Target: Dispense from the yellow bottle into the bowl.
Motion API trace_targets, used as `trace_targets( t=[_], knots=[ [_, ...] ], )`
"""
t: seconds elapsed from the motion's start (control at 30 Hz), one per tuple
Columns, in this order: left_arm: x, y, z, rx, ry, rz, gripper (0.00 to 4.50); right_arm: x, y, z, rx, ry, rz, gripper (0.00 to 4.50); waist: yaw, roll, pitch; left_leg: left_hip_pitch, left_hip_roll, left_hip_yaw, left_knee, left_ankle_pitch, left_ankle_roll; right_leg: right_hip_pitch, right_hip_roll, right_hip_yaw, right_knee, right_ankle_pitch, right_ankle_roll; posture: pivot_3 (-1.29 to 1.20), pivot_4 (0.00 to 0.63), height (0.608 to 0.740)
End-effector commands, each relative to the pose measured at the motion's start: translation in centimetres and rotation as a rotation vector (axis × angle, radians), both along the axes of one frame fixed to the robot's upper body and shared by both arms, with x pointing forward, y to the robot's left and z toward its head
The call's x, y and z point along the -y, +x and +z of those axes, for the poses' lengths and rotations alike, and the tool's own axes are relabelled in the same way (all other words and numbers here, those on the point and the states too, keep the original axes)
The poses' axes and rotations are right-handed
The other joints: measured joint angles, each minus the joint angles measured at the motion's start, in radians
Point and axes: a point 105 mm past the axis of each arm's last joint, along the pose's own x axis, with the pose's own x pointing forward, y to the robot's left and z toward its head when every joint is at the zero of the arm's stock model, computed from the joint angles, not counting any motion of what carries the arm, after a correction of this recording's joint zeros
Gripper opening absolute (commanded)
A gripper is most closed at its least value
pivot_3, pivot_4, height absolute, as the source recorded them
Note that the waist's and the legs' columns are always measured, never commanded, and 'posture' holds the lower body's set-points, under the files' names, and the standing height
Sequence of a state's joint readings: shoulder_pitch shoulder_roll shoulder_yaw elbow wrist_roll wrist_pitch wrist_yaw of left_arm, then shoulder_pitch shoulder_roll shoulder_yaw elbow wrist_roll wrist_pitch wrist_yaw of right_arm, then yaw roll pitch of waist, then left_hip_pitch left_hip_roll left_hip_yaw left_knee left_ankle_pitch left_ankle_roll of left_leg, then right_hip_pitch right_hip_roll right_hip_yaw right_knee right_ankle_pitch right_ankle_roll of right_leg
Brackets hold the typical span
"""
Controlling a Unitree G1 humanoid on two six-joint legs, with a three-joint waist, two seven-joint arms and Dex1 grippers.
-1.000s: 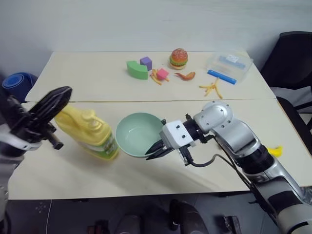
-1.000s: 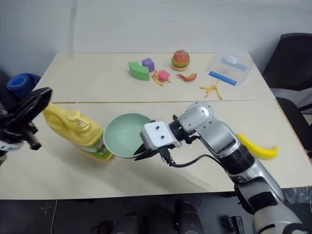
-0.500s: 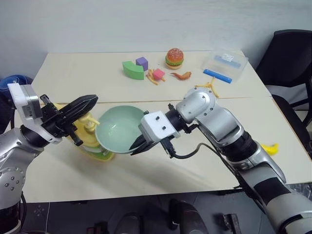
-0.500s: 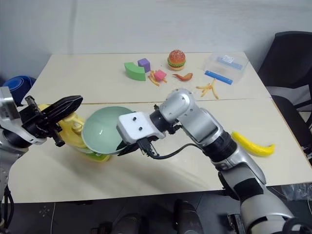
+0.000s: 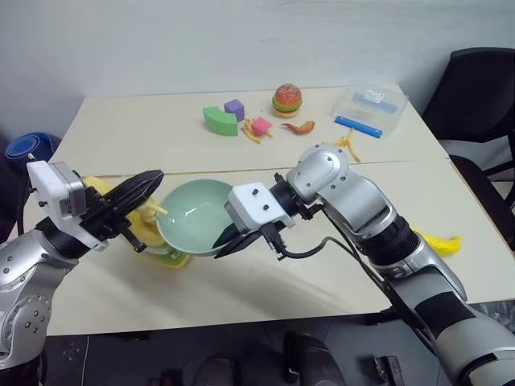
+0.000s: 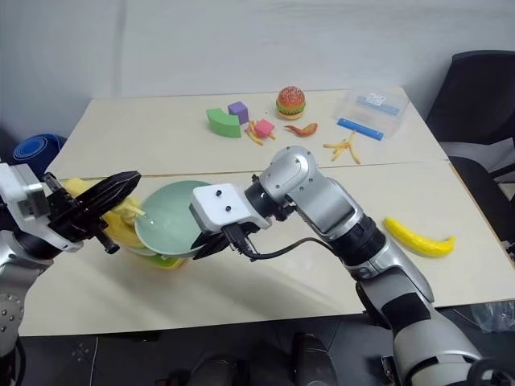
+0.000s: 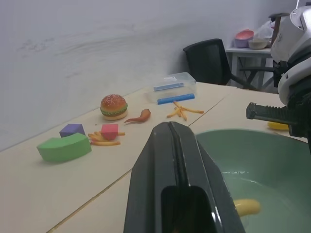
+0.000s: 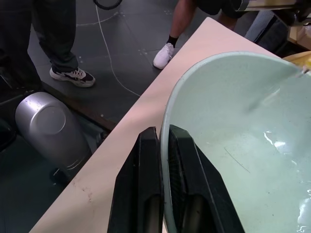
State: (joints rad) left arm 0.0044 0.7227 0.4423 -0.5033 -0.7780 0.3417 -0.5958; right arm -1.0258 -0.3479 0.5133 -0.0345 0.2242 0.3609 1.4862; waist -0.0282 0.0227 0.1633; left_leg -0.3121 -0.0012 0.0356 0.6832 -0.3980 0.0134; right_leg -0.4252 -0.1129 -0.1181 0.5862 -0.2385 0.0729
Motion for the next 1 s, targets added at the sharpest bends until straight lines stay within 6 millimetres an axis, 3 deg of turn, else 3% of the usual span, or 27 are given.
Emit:
trace_targets(
  t=[0.03,0.2,0.3,0.4,0.57,0.7,0.83,0.93,1.0],
  knots=[
    [-1.1,0.9,-4.3,-0.185,0.025,0.068,0.01,0.2,-0.1,1.0,-0.002,0.030,0.000,0.00,0.000,0.001,-0.001,0.001,0.000,0.000,0.000,0.000,0.000,0.000,0.000,0.000,0.000,0.000,0.000,0.00,0.150,0.740],
    [-0.9,0.3,-0.1,-0.004,-0.097,0.010,0.01,1.7,1.3,0.8,-0.009,0.051,-0.095,0.00,0.002,0.000,0.000,0.001,0.000,0.000,0.000,0.000,0.000,0.001,0.000,0.001,0.002,0.000,-0.001,0.00,0.150,0.740],
    [-0.9,-1.0,3.1,0.098,-0.151,-0.068,0.01,4.3,3.0,-0.5,-0.008,0.029,-0.197,0.00,0.004,-0.008,0.001,-0.005,0.000,-0.002,0.000,0.000,0.000,-0.002,-0.001,-0.002,0.003,0.000,-0.001,0.00,0.150,0.740],
    [0.0,-2.7,4.5,0.070,-0.137,-0.199,0.01,8.3,5.0,-3.6,-0.031,-0.016,-0.321,0.00,0.002,-0.013,0.004,-0.008,0.000,-0.003,0.000,0.000,0.001,-0.003,-0.001,-0.003,-0.001,0.000,0.000,0.00,0.150,0.740],
    [2.6,-5.4,1.4,-0.139,-0.001,-0.405,0.01,13.4,7.5,-9.2,-0.006,-0.082,-0.480,0.00,-0.004,-0.013,0.007,-0.008,-0.001,-0.002,0.000,-0.002,0.003,-0.002,-0.001,-0.004,-0.005,0.000,0.000,0.00,0.150,0.740],
    [2.9,-6.3,-1.7,-0.229,0.084,-0.429,0.01,15.0,8.7,-11.7,0.035,-0.046,-0.559,0.00,-0.011,-0.014,0.009,-0.007,0.000,0.001,0.000,-0.001,0.002,-0.002,0.001,-0.002,-0.005,0.000,0.001,0.00,0.150,0.740],
    [2.3,-6.9,-4.4,-0.308,0.180,-0.398,0.00,15.0,7.5,-10.9,0.040,0.079,-0.494,1.16,-0.002,-0.014,0.010,-0.004,0.003,0.001,0.000,0.001,-0.003,-0.002,0.004,-0.002,-0.003,-0.001,-0.002,0.00,0.150,0.740],
    [1.8,-7.4,-6.5,-0.312,0.307,-0.358,0.56,15.2,6.2,-9.2,0.065,0.210,-0.482,2.15,0.004,-0.014,0.011,-0.004,0.004,0.000,0.000,0.000,-0.004,-0.002,0.004,-0.003,-0.003,-0.002,-0.004,0.00,0.150,0.740],
    [1.4,-7.7,-7.5,-0.314,0.296,-0.320,1.21,16.2,4.8,-8.7,0.045,0.261,-0.513,2.91,0.009,-0.014,0.012,-0.006,0.004,0.000,0.000,0.000,-0.003,-0.002,0.004,-0.003,-0.004,-0.002,-0.003,0.00,0.150,0.740]
  ],
)
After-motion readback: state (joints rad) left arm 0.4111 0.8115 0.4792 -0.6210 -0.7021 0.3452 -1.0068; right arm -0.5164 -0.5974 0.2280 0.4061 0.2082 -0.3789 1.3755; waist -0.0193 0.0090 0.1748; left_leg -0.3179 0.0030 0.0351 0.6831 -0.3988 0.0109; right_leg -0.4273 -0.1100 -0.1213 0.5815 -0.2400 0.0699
